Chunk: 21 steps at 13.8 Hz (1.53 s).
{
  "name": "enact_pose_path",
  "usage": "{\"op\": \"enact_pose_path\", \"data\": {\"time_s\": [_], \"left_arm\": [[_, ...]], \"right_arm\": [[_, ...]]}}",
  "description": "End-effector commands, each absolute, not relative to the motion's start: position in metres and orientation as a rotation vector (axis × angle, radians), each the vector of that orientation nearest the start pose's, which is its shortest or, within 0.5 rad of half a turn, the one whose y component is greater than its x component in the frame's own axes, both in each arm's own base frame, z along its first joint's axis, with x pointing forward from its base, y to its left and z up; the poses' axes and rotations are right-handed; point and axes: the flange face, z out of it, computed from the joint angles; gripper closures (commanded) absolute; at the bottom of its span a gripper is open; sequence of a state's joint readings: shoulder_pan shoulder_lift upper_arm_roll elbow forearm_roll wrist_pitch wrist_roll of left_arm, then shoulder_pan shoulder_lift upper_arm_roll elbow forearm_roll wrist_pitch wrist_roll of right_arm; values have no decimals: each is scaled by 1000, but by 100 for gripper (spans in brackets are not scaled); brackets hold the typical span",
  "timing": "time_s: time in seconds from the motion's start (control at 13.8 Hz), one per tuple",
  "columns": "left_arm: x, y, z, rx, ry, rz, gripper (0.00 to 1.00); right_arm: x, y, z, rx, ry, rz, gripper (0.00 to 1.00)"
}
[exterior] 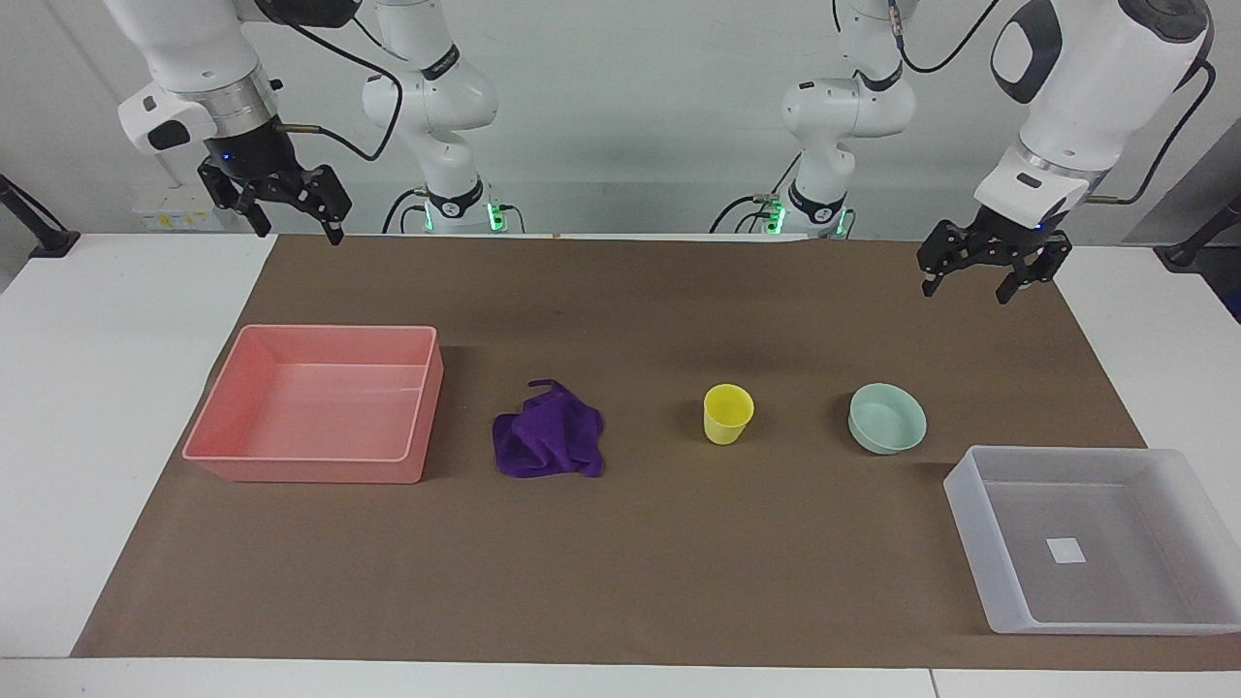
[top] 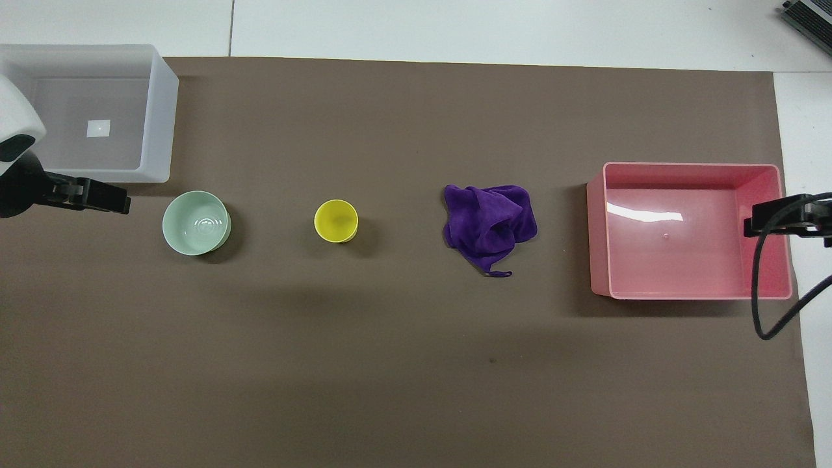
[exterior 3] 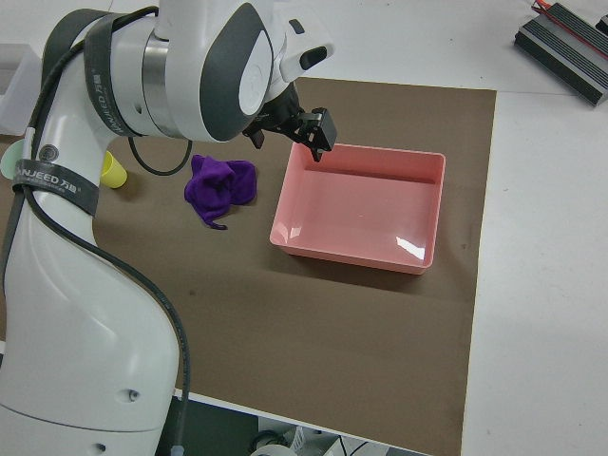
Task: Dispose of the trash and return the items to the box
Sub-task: 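Reach the left gripper to the pale green bowl and grasp it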
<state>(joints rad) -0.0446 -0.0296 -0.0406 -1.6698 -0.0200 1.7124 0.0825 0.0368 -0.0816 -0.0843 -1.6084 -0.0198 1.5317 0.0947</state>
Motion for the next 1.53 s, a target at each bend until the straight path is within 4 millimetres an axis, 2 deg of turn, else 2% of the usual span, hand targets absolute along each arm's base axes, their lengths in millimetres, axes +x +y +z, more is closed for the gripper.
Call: {"op": "enact_pose_path", "data": {"time_s": [0.0,0.36,0.65,1.02,1.16,1.45], "left_arm": [[557,-44,616,-3129,223,-195,0],[554,-46,614,-3130,223,-185,0],[552,-44,584,-3132,199,-164,0],[552,-30,494,-3135,151,-156,0],[552,-16,459,-3134,110,-178,0],[559,-13,402,-3134,93,-226,0]], "right_arm": [[517,-31,648,-3147,184,0,0],[517,-31,648,-3147,184,0,0],[517,-31,648,-3147,184,0,0],[517,-31,648,-3147,184,0,0],[517,-31,648,-3147,184,0,0],[517,-31,648,-3147,184,3,0]]}}
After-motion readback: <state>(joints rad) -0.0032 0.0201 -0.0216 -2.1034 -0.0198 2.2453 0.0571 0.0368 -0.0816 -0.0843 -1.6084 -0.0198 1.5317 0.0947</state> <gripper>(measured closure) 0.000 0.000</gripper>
